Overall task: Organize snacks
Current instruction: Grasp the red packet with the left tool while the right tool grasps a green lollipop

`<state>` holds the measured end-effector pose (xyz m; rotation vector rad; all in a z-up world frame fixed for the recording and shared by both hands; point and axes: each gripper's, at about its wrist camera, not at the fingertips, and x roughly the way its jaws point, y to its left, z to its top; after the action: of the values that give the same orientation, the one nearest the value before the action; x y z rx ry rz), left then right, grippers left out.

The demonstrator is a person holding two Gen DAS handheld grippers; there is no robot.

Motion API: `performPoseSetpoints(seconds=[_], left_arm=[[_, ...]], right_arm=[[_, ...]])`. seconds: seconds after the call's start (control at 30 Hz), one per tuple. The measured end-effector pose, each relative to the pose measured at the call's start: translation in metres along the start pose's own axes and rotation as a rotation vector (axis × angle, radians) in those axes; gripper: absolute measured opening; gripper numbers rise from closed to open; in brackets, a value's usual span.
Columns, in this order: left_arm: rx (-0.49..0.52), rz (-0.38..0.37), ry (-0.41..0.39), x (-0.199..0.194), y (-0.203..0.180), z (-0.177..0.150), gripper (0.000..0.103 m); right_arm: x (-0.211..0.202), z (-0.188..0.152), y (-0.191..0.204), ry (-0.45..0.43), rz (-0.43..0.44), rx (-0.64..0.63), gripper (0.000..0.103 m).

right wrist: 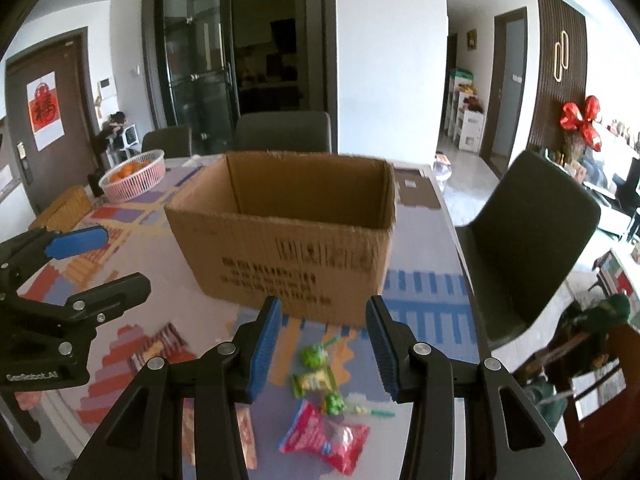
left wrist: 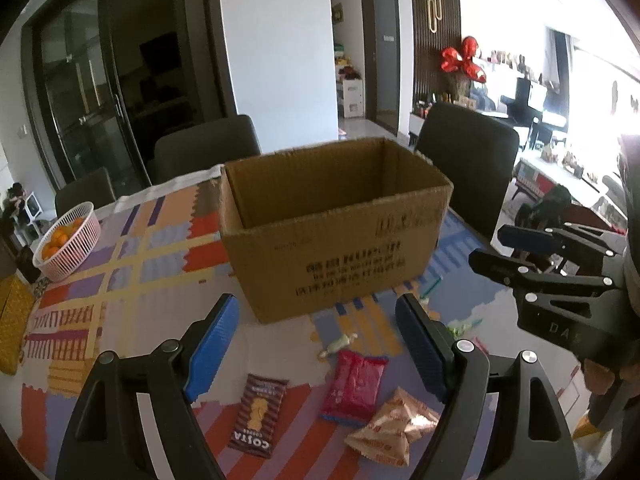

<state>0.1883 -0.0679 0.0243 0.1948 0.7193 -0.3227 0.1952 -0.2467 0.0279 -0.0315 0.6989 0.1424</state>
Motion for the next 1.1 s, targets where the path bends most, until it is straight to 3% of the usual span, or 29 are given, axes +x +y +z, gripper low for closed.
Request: performPoseSetpoints(seconds=[0.5, 1.1], left_arm=[[0.019, -0.022, 0.189, 0.054, -0.015, -0.047, 0.08], [0.032, -0.063, 0.311, 0.097, -0.022, -0.07, 0.08]], right_arm=[[0.037, -0.044, -0.013, 0.143, -0.036, 0.004, 0.045], [0.07, -0.076, -0.01, 0.281, -0.024, -0.107, 0.045]])
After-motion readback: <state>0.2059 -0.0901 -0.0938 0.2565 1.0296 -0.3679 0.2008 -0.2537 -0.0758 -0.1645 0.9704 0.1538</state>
